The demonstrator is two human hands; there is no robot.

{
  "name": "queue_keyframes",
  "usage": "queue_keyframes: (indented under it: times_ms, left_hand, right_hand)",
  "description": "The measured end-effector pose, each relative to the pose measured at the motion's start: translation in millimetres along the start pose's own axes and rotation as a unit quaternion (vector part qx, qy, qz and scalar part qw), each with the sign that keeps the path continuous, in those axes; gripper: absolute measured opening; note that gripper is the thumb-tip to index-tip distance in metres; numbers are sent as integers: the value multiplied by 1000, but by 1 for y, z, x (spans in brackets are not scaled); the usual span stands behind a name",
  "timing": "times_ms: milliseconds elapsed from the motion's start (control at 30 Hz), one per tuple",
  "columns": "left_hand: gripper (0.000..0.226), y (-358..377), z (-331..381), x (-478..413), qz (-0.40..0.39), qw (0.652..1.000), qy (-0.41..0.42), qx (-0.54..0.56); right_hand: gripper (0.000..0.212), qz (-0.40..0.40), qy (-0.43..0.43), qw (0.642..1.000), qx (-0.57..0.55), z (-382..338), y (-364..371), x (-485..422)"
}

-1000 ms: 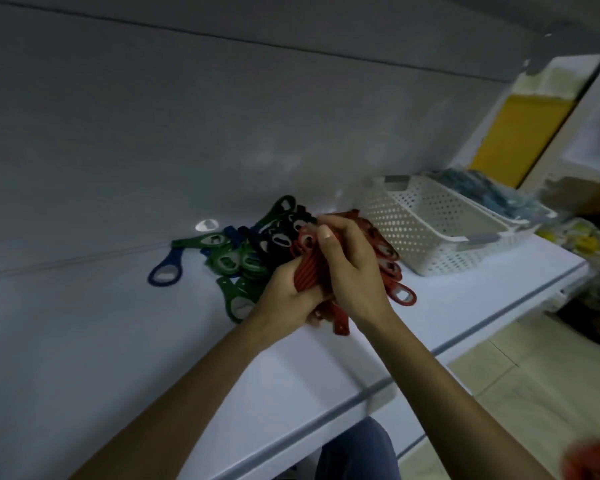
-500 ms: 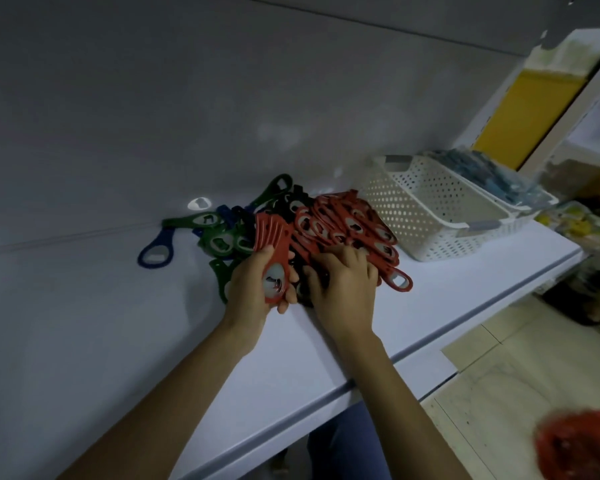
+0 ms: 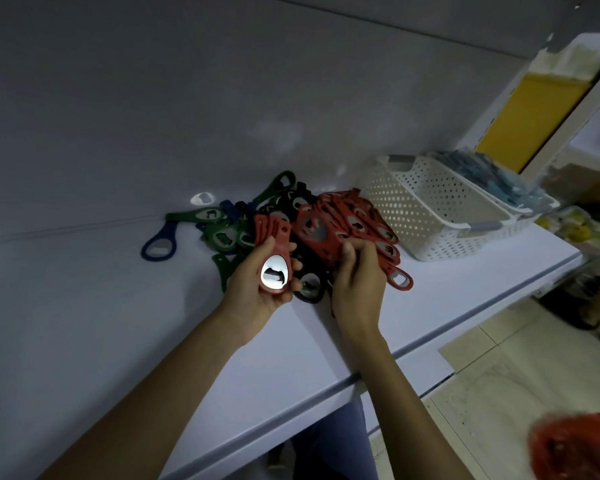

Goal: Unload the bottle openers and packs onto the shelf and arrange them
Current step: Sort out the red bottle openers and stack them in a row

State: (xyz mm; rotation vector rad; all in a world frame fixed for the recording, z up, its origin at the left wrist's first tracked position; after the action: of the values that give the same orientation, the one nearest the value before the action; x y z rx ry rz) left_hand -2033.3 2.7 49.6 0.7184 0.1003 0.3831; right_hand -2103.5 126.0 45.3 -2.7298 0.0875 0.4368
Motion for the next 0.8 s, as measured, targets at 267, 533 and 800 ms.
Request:
queue_keyframes:
  times_ms: [267,533,800]
  left_hand:
    - [57,-4,-2,-6,-83,995,-44,-23]
    - [13,-6,-8,-4,-87,985,67,-132]
    - [44,-4,6,-3,-63,893,191,-402]
  right_hand:
    - [24,-303,-86,946,-80,-17,-25,-36]
    - [18,-249,-35,963,-103,-33,-5,-35]
    - [10,-354,68,910,-206,-50,21,2]
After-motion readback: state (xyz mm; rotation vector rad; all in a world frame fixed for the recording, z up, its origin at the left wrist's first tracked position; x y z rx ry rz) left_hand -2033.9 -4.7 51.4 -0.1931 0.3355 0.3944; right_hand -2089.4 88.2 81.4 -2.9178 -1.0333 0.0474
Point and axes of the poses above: each hand's wrist, its own x-axis away from the middle knuckle, its own y-axis out of the palm, z = x × y, the point moved 1 cm from there along -x, towards the middle knuckle, and after that the axes turned 11 degrees about y, right-handed, at the moved point
